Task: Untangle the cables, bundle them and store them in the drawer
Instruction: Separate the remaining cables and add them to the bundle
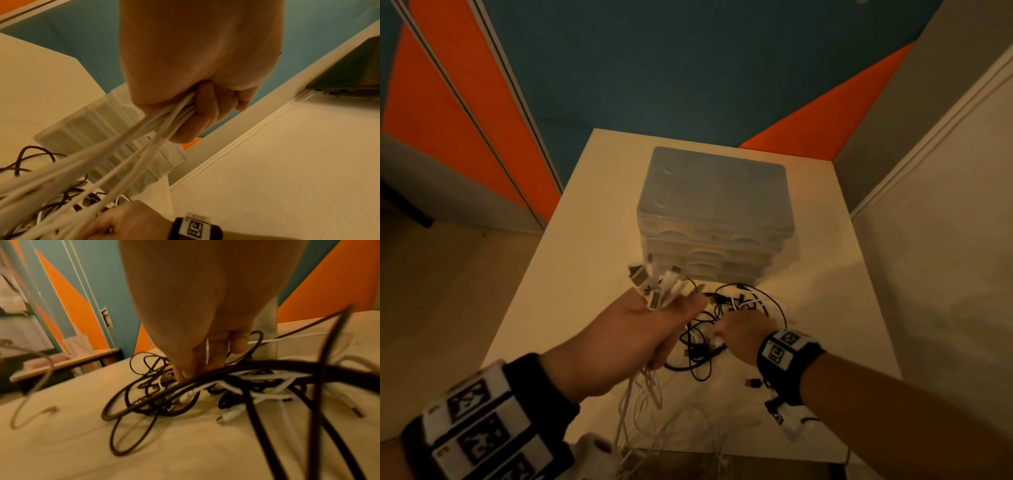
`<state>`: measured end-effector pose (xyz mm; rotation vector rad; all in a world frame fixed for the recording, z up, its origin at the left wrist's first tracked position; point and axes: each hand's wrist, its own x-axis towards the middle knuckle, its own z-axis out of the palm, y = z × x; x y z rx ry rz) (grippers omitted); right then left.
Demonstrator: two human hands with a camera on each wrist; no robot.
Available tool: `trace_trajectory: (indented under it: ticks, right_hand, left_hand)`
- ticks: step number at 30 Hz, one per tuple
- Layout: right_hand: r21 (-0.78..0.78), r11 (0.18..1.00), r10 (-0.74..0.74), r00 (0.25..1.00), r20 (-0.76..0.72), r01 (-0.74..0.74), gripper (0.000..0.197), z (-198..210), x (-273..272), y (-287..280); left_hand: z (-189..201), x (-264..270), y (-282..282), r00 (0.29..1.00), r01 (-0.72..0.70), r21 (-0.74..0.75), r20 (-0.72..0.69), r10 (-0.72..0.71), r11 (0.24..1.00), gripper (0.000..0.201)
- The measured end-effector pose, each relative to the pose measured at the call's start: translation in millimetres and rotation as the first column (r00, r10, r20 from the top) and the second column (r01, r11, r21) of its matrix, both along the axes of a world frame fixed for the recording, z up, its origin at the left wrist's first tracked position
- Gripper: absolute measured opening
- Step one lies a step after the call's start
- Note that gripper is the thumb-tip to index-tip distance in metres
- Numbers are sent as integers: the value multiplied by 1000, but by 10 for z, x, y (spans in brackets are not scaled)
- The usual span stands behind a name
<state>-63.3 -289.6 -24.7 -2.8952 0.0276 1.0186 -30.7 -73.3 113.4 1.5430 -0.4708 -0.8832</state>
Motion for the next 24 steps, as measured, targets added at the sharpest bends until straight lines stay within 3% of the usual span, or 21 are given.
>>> trace_trajectory:
  ticks: [3,8,11,13,15,17,20,22,24]
  right_hand:
    - [-91,995,46,998,-30,-49,20,-130,74,48]
    - [-40,999,29,999,-24,-30,25,-210,66,9]
    - [1,1000,19,1000,-16,-19,18,-182,22,-34]
    - [90,993,-91,991,100,82,10,-140,-6,-80]
    - [217,966,-204,930,305,141,10,-39,-35,-142]
    - [463,866,-375,857,354,188,5,124,-68,-224]
    - [807,562,-593,768,243,180,6,479,-112,-290]
    - [894,441,-668,696,264,84,9,740,-123,-301]
    - [920,392,-699,656,286,16,17,941,-117,-292]
  left_hand:
    - [49,-48,-50,1000,-7,-9,-1,7,1000,46]
    - [106,-44,-65,999,-38,-22,-21,38,999,44]
    - [124,-11,-43,996,-60,-58,-72,55,997,46]
    - [127,4,-29,996,-57,-68,-72,52,996,47]
    - [121,17,-31,998,-53,-74,-50,49,996,45]
    - [121,22,-42,997,-63,-71,-37,60,995,46]
    - [151,22,-87,998,-57,-31,14,57,998,53]
    - [169,29,-146,996,-55,0,64,54,999,49]
    - [208,32,-219,993,-82,-6,89,83,997,45]
